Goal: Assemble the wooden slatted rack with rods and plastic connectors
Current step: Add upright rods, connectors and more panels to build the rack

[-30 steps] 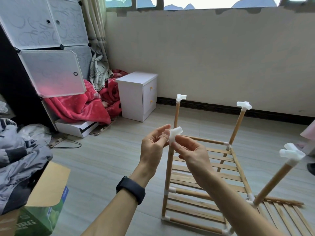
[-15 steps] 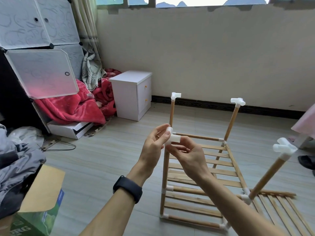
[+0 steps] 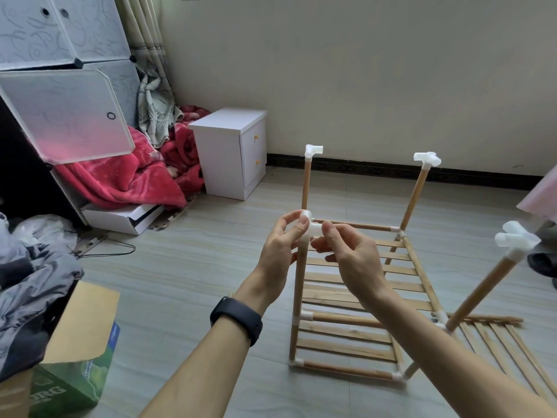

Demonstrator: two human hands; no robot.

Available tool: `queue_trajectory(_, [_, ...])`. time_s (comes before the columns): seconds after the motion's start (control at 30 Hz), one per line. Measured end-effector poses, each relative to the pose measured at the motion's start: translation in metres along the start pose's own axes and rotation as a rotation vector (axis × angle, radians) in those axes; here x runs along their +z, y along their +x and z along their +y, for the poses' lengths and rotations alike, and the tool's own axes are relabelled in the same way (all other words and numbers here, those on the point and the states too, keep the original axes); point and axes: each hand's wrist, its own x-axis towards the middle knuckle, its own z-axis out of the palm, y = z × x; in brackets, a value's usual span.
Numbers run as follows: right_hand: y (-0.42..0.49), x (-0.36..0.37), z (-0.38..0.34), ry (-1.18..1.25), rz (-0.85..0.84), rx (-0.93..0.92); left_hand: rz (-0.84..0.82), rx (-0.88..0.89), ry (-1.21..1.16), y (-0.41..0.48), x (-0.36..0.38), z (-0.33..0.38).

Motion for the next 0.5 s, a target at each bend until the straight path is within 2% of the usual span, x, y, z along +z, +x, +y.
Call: queue_trajectory(0.5, [-0.0042,0.0046,-0.0021,0.007,0.036,0.048,0.025,0.062,0.076,0.006,0.0015,-0.0061])
